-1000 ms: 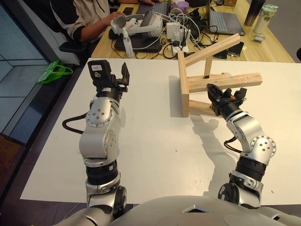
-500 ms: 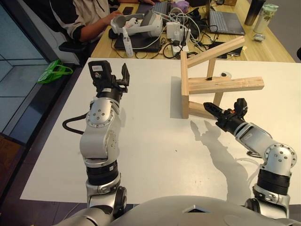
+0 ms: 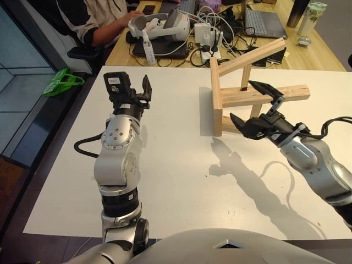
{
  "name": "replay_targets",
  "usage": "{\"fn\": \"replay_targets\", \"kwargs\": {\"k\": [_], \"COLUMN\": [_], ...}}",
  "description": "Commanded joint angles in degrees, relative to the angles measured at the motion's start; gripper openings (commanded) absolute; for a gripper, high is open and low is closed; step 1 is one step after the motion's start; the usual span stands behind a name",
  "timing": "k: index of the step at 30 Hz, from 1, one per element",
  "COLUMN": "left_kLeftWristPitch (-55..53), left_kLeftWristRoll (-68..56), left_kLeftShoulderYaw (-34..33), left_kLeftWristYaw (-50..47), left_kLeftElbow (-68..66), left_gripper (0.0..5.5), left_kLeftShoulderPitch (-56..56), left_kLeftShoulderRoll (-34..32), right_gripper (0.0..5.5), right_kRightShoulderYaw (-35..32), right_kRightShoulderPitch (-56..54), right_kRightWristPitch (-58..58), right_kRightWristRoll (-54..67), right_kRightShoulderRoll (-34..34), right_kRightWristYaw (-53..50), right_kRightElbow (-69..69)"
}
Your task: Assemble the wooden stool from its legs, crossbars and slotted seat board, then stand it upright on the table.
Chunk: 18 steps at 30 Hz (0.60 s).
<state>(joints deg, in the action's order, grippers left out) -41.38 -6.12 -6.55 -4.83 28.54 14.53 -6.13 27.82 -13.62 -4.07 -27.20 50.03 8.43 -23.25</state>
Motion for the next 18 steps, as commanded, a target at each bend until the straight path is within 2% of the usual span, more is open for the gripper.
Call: {"fn": "replay_targets", "kwargs": {"k": [1,8,18], "left_kLeftWristPitch": [0.57,0.98,1.00], "left_kLeftWristRoll": [1.01,1.32,1.60], "left_kLeftShoulderYaw": [0.73,0.99,1.26], "left_kLeftWristYaw": [-0.42,-0.50,-0.09], "left_kLeftElbow": [-0.49,-1.00,-1.11], "left_gripper": [3.26,3.26,3.26], "left_kLeftShoulderPitch": [0.54,1.02,1.46], "left_kLeftShoulderRoll": [0.52,1.03,1.11], "right_gripper": [5.08,3.96,2.48], "right_kRightShoulderYaw": [4.92,3.58,1.18], "right_kRightShoulderPitch": [-4.99,-7.23,-9.81], "right_kRightWristPitch": [4.01,2.08,-0.30], "right_kRightWristRoll": [-13.73,-24.74,-29.85], "right_kRightShoulderRoll": [-1.79,-7.75,-14.44], "right_kRightWristYaw": [4.37,6.30,4.39], "right_kRightElbow": [8.85,16.28,24.74]}}
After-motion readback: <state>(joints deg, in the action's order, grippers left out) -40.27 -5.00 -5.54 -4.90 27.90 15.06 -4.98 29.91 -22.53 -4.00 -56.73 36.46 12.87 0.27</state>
